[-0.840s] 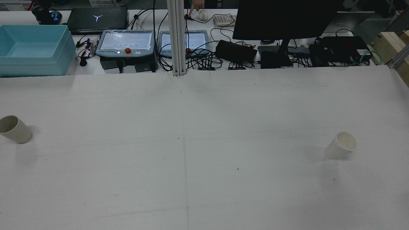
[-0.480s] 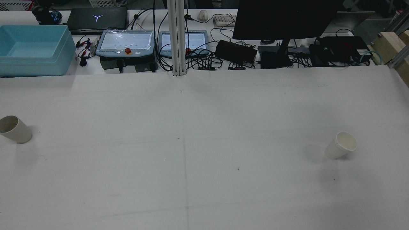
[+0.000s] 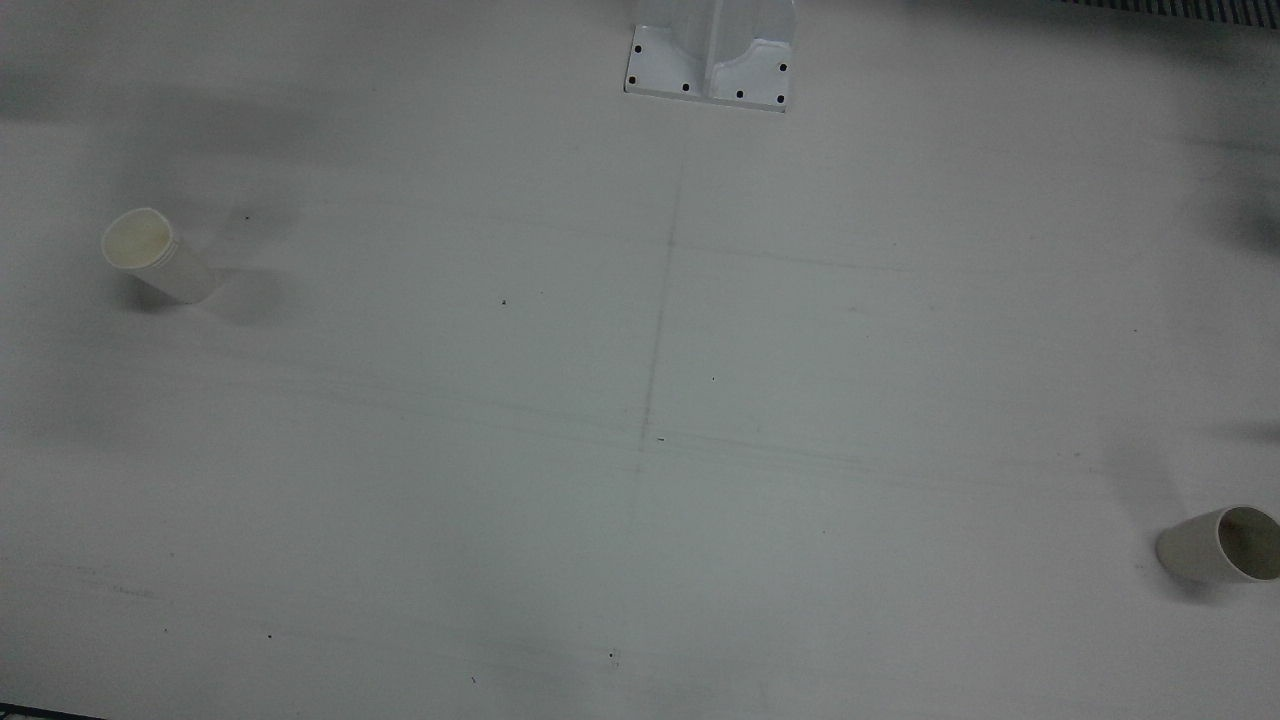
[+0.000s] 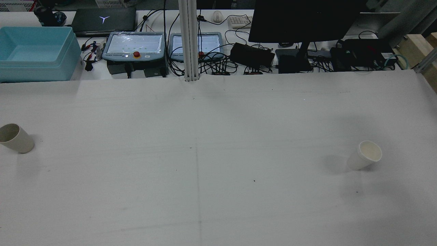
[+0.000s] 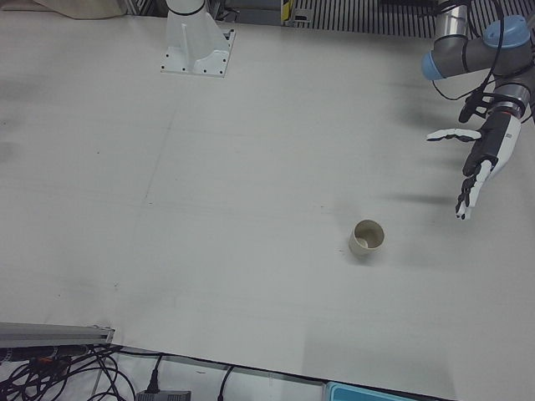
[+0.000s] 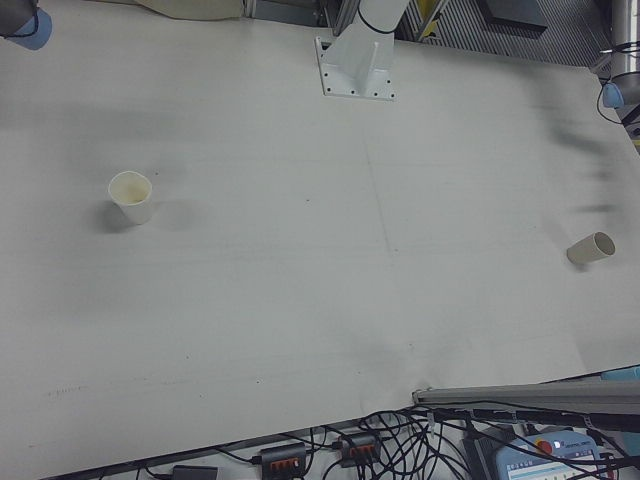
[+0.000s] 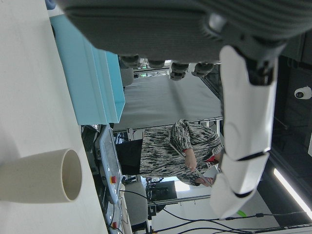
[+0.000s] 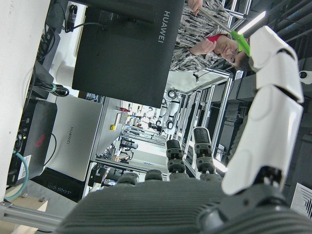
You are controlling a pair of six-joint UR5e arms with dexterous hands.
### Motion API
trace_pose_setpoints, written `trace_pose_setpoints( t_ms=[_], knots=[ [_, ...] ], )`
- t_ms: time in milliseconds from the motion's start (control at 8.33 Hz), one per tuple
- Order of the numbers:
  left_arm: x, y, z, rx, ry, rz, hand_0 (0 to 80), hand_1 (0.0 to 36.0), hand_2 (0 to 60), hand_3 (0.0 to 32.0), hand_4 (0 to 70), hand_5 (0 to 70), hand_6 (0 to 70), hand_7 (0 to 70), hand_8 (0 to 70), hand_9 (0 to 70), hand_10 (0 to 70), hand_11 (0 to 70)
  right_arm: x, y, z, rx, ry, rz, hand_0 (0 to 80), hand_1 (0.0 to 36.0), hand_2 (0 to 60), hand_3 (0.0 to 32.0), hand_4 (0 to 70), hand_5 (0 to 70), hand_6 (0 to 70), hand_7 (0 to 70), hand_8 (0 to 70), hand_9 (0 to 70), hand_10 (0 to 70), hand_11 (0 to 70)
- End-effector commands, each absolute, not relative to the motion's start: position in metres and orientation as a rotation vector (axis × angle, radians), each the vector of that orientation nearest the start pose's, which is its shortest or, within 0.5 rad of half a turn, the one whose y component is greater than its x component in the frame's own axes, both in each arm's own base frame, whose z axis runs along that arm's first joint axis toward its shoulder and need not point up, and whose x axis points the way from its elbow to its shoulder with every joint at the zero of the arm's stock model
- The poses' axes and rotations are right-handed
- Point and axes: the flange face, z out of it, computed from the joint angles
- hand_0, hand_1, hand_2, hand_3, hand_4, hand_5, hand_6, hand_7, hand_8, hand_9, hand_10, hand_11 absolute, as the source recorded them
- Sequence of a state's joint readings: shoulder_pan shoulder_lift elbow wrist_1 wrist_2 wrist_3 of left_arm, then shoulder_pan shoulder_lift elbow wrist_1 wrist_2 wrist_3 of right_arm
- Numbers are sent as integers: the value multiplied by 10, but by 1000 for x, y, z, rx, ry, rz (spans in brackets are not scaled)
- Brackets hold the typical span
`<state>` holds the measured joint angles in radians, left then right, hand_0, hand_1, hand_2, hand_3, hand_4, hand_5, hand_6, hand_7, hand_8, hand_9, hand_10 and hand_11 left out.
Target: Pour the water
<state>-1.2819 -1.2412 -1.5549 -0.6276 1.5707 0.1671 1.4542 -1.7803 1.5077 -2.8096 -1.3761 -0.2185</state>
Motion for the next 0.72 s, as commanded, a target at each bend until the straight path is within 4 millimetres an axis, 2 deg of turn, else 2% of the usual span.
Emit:
trace_pose_setpoints(
  t_ms=[0, 120, 240, 360, 600],
  knots=[
    [-6, -407, 813, 67, 2248, -1519, 578, 288, 210, 0, 56, 0, 13, 56, 0, 0, 6, 38, 80, -414, 767, -338, 2363, -2301, 490, 185, 193, 0, 91, 257, 100, 174, 10, 20, 0, 7],
    [6, -431, 819, 73, 2230, -1452, 558, 266, 193, 0, 56, 0, 6, 51, 0, 0, 11, 45, 69, -420, 755, -345, 2388, -2316, 490, 182, 191, 0, 93, 258, 102, 177, 10, 21, 0, 7],
    [14, -444, 809, 90, 2217, -1393, 543, 254, 192, 0, 46, 0, 1, 53, 0, 0, 6, 36, 61, -424, 748, -335, 2407, -2319, 485, 178, 191, 0, 89, 253, 98, 174, 9, 20, 0, 10],
    [22, -466, 798, 101, 2200, -1391, 522, 241, 216, 0, 43, 0, 0, 43, 0, 0, 3, 29, 59, -423, 748, -330, 2407, -2321, 483, 175, 190, 0, 82, 250, 94, 171, 8, 20, 0, 13],
    [68, -490, 784, 86, 2157, -1322, 486, 200, 192, 0, 1, 0, 0, 9, 0, 0, 0, 0, 59, -423, 748, -323, 2408, -2321, 481, 174, 181, 0, 69, 239, 85, 159, 7, 17, 0, 7]
  ],
)
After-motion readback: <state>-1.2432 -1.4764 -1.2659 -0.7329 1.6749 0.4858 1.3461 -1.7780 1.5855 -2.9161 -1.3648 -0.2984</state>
